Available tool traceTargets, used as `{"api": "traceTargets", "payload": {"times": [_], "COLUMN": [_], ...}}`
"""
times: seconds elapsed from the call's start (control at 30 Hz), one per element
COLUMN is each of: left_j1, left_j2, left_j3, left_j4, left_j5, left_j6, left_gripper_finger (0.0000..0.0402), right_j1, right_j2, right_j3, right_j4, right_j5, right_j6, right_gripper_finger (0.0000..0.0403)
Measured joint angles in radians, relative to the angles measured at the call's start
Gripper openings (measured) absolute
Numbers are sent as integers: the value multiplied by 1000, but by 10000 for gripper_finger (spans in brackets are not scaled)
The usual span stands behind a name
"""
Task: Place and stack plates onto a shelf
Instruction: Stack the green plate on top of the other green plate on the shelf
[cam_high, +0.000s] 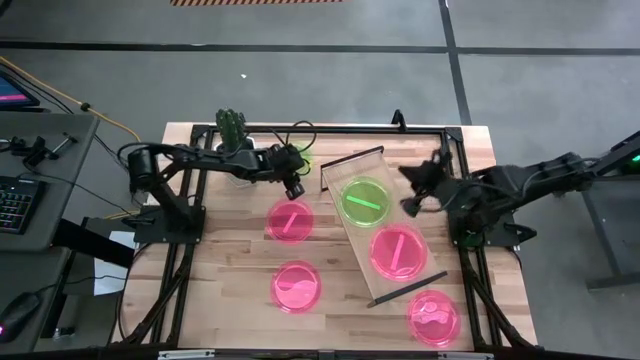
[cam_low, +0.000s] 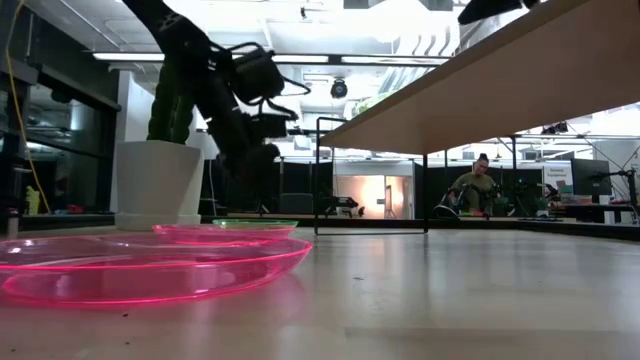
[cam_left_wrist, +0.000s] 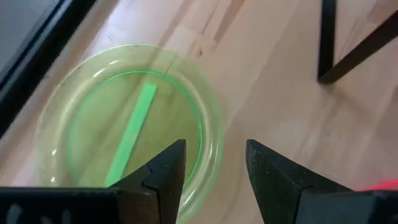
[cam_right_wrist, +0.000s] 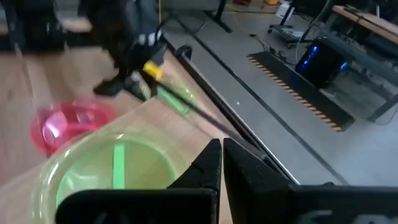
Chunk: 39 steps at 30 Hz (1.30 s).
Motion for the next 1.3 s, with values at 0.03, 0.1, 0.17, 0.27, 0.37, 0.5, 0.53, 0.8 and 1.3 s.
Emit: {"api": "traceTargets", "payload": {"times": [0.03, 0.1, 0.17, 0.27, 0.37, 0.5, 0.53, 0.8, 1.3], "left_j1": [1, 1, 1, 8, 20, 40, 45, 63, 62], "left_j2": [8, 18, 23, 23, 23, 25, 32, 110, 177], "left_j3": [0, 0, 0, 0, 0, 0, 0, 0, 5], "left_j4": [1, 2, 2, 5, 5, 21, 30, 97, 145], "left_j5": [4, 10, 22, 53, 60, 55, 55, 101, 23], "left_j6": [0, 0, 0, 5, 33, 36, 36, 62, 63], "left_gripper_finger": [159, 159, 159, 159, 159, 159, 159, 159, 129], "right_j1": [-6, -15, -21, -33, -41, -52, -54, -54, -54], "right_j2": [-21, -57, -85, -112, -120, -111, -108, -105, -104], "right_j3": [0, 0, -4, -21, -43, -54, -55, -55, -55], "right_j4": [1, 1, 7, 21, 50, 70, 71, 81, 82], "right_j5": [-1, -2, -5, -6, -8, -47, -56, -69, -78], "right_j6": [8, 16, 16, 17, 17, 12, 9, 9, 10], "right_gripper_finger": [0, 0, 0, 0, 0, 0, 0, 0, 0]}}
